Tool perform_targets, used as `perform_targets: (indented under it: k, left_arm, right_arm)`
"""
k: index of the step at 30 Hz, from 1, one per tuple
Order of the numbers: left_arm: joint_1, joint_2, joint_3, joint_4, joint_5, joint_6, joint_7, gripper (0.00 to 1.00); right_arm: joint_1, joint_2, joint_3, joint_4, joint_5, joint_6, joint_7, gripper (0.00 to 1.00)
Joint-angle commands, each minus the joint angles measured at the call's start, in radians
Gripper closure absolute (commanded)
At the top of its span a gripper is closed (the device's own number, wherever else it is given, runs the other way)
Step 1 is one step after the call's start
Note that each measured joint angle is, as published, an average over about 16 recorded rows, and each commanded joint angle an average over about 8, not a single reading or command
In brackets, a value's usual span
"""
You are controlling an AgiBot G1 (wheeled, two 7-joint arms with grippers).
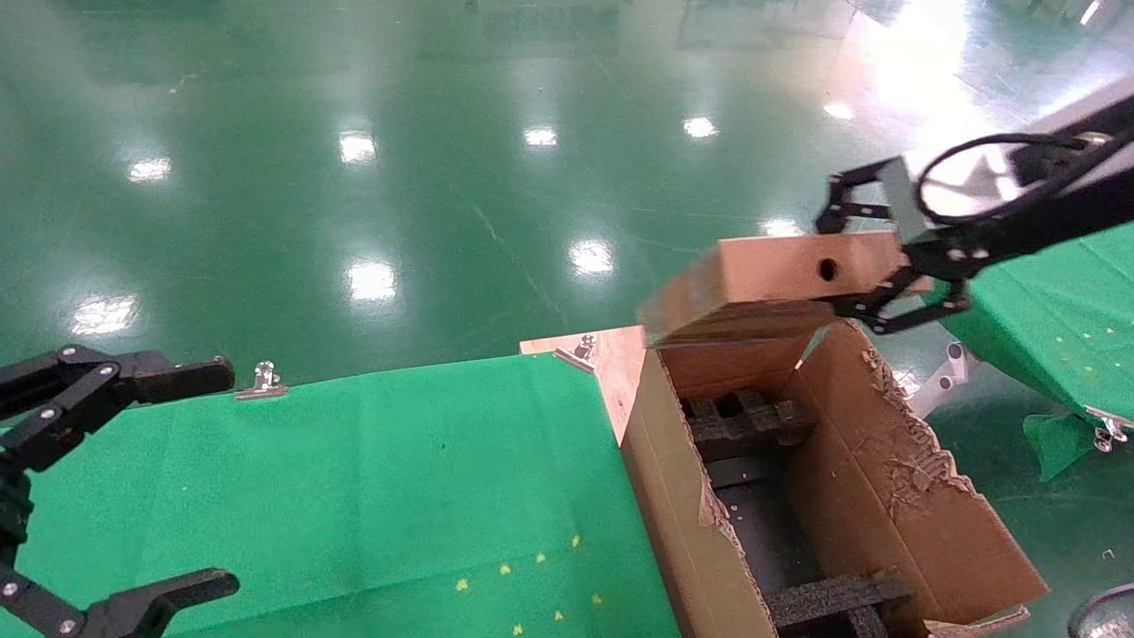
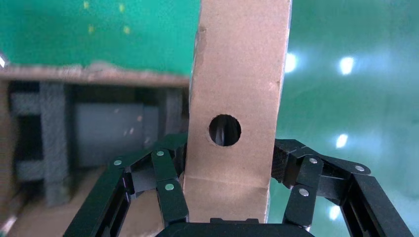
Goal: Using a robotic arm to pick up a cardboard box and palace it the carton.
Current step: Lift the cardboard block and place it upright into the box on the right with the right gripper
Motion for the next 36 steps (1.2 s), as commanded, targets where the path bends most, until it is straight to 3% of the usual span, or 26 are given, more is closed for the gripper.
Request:
perform_targets:
  k: [1,13,25,30,36]
  left_arm:
    - [0.0,0.0,0.0,0.0,0.0,0.0,0.0,0.0]
    - [0.0,0.0,0.0,0.0,0.0,0.0,0.0,0.0]
    - [0.0,0.0,0.0,0.0,0.0,0.0,0.0,0.0]
    - [0.0,0.0,0.0,0.0,-0.001,0.0,0.0,0.0]
    - [0.0,0.0,0.0,0.0,-0.001,0.0,0.0,0.0]
  right_arm:
    - [0.023,0.018,-0.04,-0.017,0.002,0.0,-0.009,1.0]
    - [0.08,0.093,-0.253,-0.111,0.027,0.004,-0.046,1.0]
    - [0.076,0.111,-0.316,-0.149,0.067,0.02,-0.027,1.0]
    - [0.042,0.141,-0.312,-0.171,0.122,0.039,0.052,1.0]
    - [-0.038,0.2,-0.312,-0.211,0.212,0.09,0.251,1.0]
